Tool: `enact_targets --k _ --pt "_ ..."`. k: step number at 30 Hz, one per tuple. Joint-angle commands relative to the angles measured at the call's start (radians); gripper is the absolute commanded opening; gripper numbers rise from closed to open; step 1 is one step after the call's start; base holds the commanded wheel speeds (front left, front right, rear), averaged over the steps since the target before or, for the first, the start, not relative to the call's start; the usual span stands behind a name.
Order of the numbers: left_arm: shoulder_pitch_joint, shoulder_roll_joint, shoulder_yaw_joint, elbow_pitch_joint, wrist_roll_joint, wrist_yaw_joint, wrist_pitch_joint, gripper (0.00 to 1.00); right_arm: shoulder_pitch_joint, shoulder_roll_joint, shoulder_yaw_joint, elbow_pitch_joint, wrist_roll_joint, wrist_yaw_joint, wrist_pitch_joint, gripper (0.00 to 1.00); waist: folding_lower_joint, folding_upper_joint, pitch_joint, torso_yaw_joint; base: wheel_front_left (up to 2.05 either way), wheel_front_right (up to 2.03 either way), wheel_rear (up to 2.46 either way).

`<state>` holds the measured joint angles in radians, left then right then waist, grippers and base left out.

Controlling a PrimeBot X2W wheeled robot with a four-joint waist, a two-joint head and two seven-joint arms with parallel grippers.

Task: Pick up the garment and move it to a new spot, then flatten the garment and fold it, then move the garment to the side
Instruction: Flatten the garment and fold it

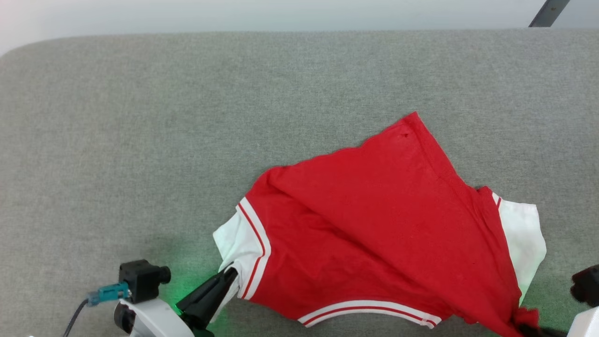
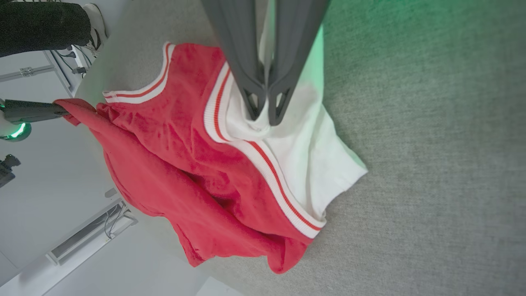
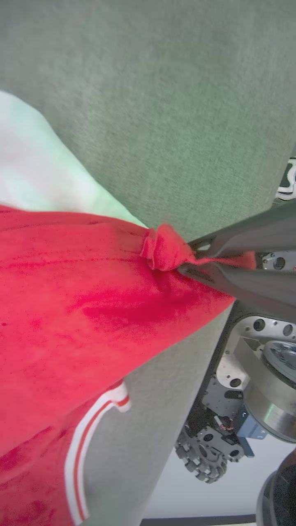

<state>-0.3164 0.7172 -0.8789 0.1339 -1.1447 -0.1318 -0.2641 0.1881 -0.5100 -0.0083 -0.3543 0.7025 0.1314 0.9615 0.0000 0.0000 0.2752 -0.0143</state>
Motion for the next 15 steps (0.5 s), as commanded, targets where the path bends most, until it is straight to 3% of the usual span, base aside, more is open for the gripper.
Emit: enact_targets --k 1,7,11,15 --pt "0.013 0.002 -0.001 -0.004 0.003 0.003 0.001 0.00 -0.016 0.000 -0.004 -0.005 -0.001 -0.002 -0.008 1.00 0.0000 0.0000 -0.004 -0.003 0.00 0.00 0.00" --pt "0.012 -0.001 -0.002 -0.005 0.005 0.003 0.001 0.00 -0.033 -0.039 -0.130 -0.110 0.072 -0.001 -0.043 1.00 0.0000 0.0000 -0.010 0.003 0.00 0.00 0.00" --pt "0.009 -0.012 0.007 -0.008 0.012 0.003 0.001 0.00 -0.133 -0.085 -0.201 -0.172 0.083 -0.001 -0.076 1.00 0.0000 0.0000 0.002 0.013 0.00 0.00 0.00" --pt "-0.010 -0.032 0.000 -0.005 0.020 0.003 0.001 0.00 -0.310 -0.125 -0.092 -0.109 0.015 -0.001 -0.173 1.00 0.0000 0.0000 0.015 0.032 0.00 0.00 0.00"
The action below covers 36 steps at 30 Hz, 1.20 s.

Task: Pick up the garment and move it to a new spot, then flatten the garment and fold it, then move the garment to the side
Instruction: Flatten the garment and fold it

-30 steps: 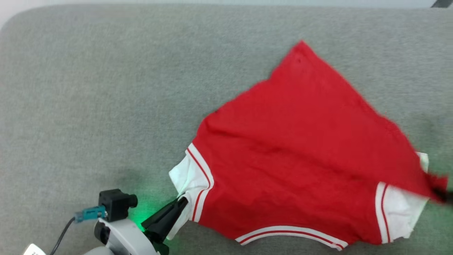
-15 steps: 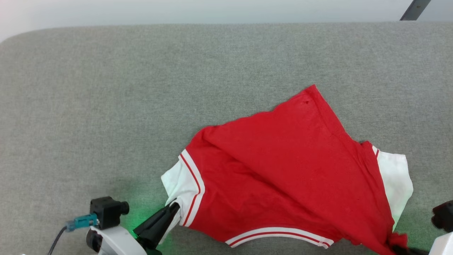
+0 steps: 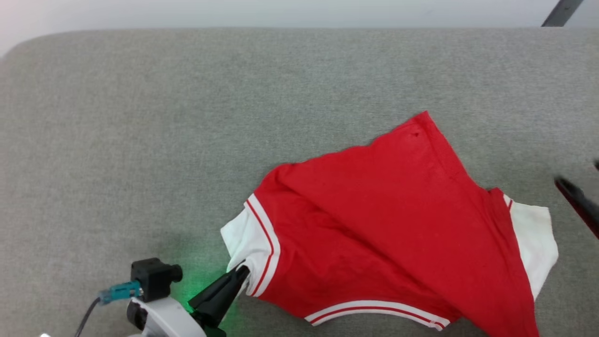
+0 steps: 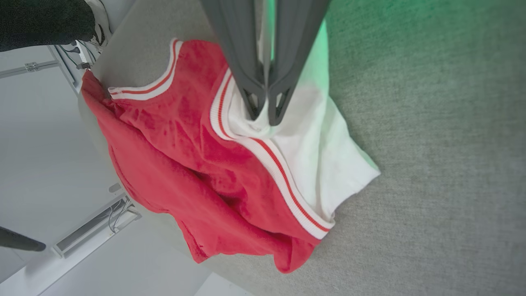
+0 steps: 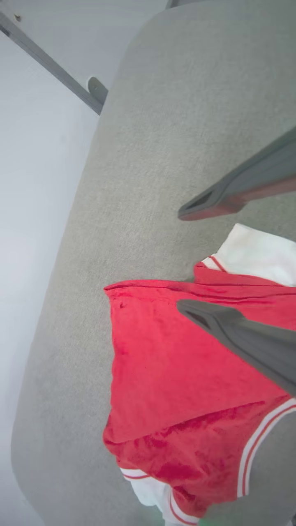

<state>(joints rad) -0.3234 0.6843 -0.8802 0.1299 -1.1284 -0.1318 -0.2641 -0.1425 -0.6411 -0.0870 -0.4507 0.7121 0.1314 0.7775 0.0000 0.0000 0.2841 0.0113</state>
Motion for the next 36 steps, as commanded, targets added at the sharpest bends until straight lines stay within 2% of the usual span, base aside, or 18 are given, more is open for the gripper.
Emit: enact_targets --k 1,7,15,19,24,25,26,27,28,32,36 --pt "-0.010 -0.004 -0.002 0.000 0.004 0.003 0.001 0.00 -0.029 0.012 0.024 0.027 -0.011 -0.002 -0.017 1.00 0.0000 0.0000 0.011 0.012 0.00 0.00 0.00" --pt "-0.046 -0.021 -0.040 -0.004 -0.002 0.003 0.003 0.00 -0.301 0.042 0.279 0.330 -0.078 -0.002 -0.141 1.00 0.0000 0.0000 0.036 0.062 0.00 0.00 0.00" --pt "-0.098 -0.047 -0.093 0.008 -0.017 0.003 0.002 0.00 -0.575 0.077 0.505 0.755 -0.094 -0.002 -0.192 1.00 0.0000 0.0000 0.088 0.127 0.00 0.00 0.00" --pt "-0.115 -0.059 -0.110 0.013 -0.028 0.003 0.001 0.00 -0.656 0.077 0.620 0.874 -0.088 -0.002 -0.191 1.00 0.0000 0.0000 0.110 0.149 0.00 0.00 0.00" --pt "-0.122 -0.071 -0.109 0.020 -0.030 0.003 0.001 0.00 -0.693 0.065 0.756 0.954 -0.040 -0.001 -0.184 1.00 0.0000 0.0000 0.119 0.164 0.00 0.00 0.00" --pt "-0.120 -0.074 -0.107 0.021 -0.030 0.003 0.000 0.00 -0.696 0.061 0.772 0.964 -0.025 -0.001 -0.188 0.49 0.0000 0.0000 0.117 0.165 0.00 0.00 0.00" --pt "-0.118 -0.076 -0.107 0.023 -0.030 0.003 0.001 0.00 -0.699 0.060 0.785 0.974 -0.005 -0.001 -0.194 0.33 0.0000 0.0000 0.114 0.165 0.00 0.00 0.00" --pt "-0.115 -0.076 -0.105 0.025 -0.031 0.003 0.000 0.00 -0.702 0.057 0.797 0.981 0.008 -0.001 -0.204 0.04 0.0000 0.0000 0.110 0.164 0.00 0.00 0.00" --pt "-0.112 -0.077 -0.104 0.026 -0.031 0.003 0.001 0.00 -0.707 0.055 0.807 0.984 0.019 -0.001 -0.220 0.00 0.0000 0.0000 0.106 0.162 0.00 0.00 0.00" --pt "-0.107 -0.072 -0.084 0.024 -0.018 0.003 0.000 0.00 -0.740 0.044 0.811 1.003 0.062 -0.002 -0.312 0.00 0.0000 0.0000 0.081 0.151 0.00 0.00 0.00" --pt "-0.120 -0.046 -0.048 0.030 0.004 0.003 0.000 0.00 -0.788 0.051 0.771 1.024 0.098 -0.002 -0.435 0.00 0.0000 0.0000 0.051 0.125 0.00 0.00 0.00"
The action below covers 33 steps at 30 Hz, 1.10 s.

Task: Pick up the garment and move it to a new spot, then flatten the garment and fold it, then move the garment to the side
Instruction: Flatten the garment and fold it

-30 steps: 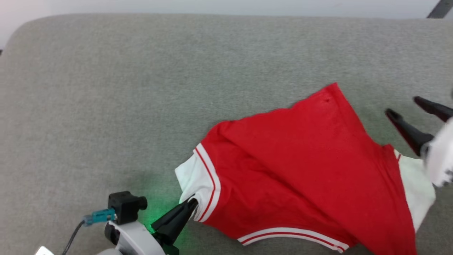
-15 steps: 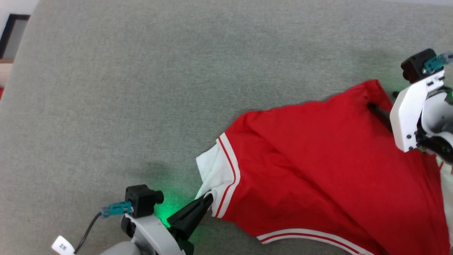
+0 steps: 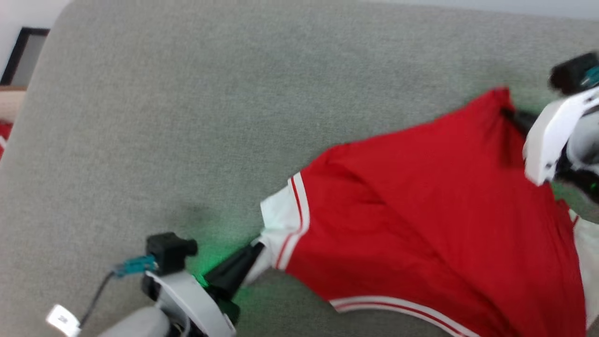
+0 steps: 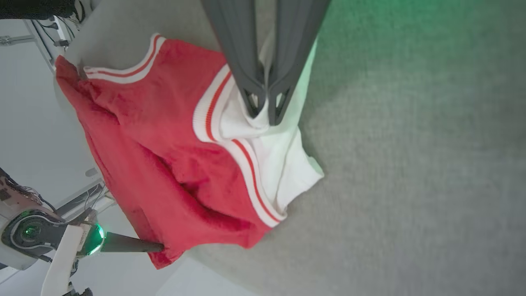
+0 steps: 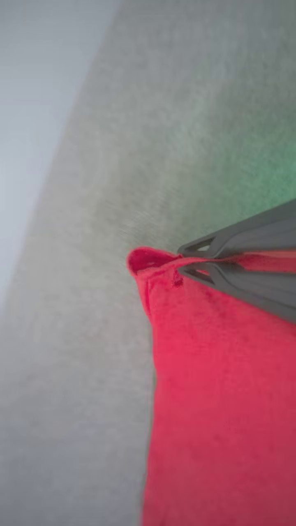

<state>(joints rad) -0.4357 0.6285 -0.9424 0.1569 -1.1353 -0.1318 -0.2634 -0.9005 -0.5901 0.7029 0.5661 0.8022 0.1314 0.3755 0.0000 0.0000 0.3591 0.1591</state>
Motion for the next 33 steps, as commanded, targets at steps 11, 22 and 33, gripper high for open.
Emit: enact_targets --k 11,22,33 --pt "-0.255 0.064 0.143 -0.004 -0.098 0.003 0.004 0.00 -0.207 0.042 -0.216 0.208 0.012 -0.002 -0.312 0.00 0.0000 0.0000 -0.038 -0.121 0.00 0.00 0.00" --pt "-0.812 0.019 0.264 0.241 -0.273 0.003 0.091 0.00 -0.576 0.142 -0.446 0.507 -0.091 -0.003 -0.504 0.00 0.0000 0.0000 0.088 -0.212 0.00 0.00 0.00" --pt "-1.169 -0.030 0.270 0.452 -0.243 0.004 0.054 0.00 -0.808 0.213 -0.512 0.685 -0.247 -0.004 -0.631 0.00 0.0000 0.0000 0.156 -0.238 0.00 0.00 0.00"
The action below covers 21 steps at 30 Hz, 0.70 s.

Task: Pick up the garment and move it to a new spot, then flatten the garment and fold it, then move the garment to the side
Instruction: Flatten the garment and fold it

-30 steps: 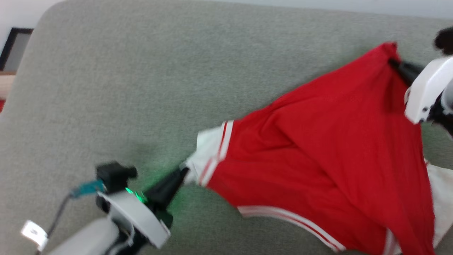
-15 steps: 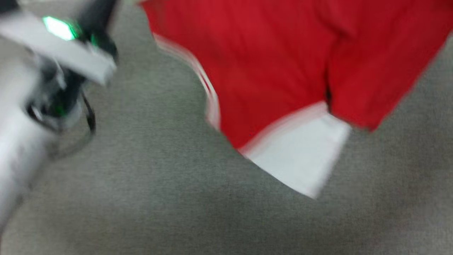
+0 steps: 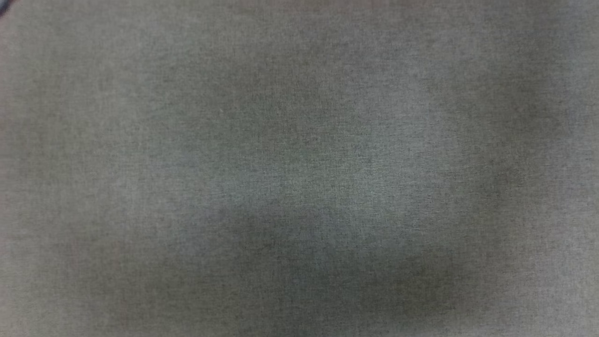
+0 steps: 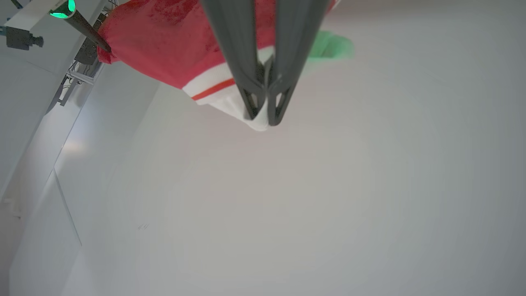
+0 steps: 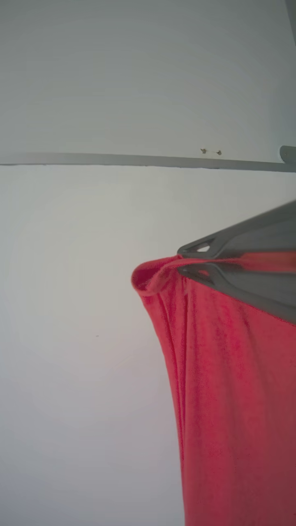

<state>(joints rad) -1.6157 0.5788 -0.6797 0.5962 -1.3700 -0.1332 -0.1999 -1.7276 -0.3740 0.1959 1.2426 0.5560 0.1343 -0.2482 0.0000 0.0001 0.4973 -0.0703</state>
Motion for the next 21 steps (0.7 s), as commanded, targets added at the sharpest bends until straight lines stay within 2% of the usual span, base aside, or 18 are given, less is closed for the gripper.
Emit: enact_targets --k 1,5,8,11,14,21 --pt "0.030 0.020 -0.005 0.007 -0.016 0.005 -0.010 0.00 0.035 0.007 0.001 0.014 -0.011 -0.007 -0.007 0.00 0.0000 -0.0001 0.021 -0.007 0.00 0.00 0.00" --pt "0.142 0.031 -0.032 -0.049 -0.076 0.004 -0.023 0.00 0.123 0.050 0.041 0.023 -0.032 -0.006 -0.006 0.00 0.0000 -0.0001 0.025 0.001 0.00 0.00 0.00" --pt "0.263 0.062 -0.058 -0.139 -0.111 0.004 -0.033 0.00 0.212 0.067 0.099 0.001 -0.045 -0.005 0.001 0.00 0.0000 -0.0001 0.022 0.008 0.00 0.00 0.00" --pt "0.401 0.108 -0.095 -0.260 -0.106 0.004 -0.048 0.00 0.333 0.083 0.145 -0.054 -0.003 -0.005 0.028 0.00 0.0000 -0.0001 0.011 0.011 0.00 0.00 0.00" --pt "0.555 0.150 -0.125 -0.357 -0.082 0.004 -0.062 0.00 0.465 0.063 0.187 -0.141 0.062 -0.005 0.056 0.00 0.0000 -0.0001 -0.012 0.014 0.00 0.00 0.00" --pt "0.918 0.157 -0.077 -0.521 -0.019 0.004 -0.065 0.00 0.822 -0.058 0.249 -0.431 0.233 -0.005 0.144 0.00 0.0000 -0.0001 -0.069 0.031 0.00 0.00 0.00"
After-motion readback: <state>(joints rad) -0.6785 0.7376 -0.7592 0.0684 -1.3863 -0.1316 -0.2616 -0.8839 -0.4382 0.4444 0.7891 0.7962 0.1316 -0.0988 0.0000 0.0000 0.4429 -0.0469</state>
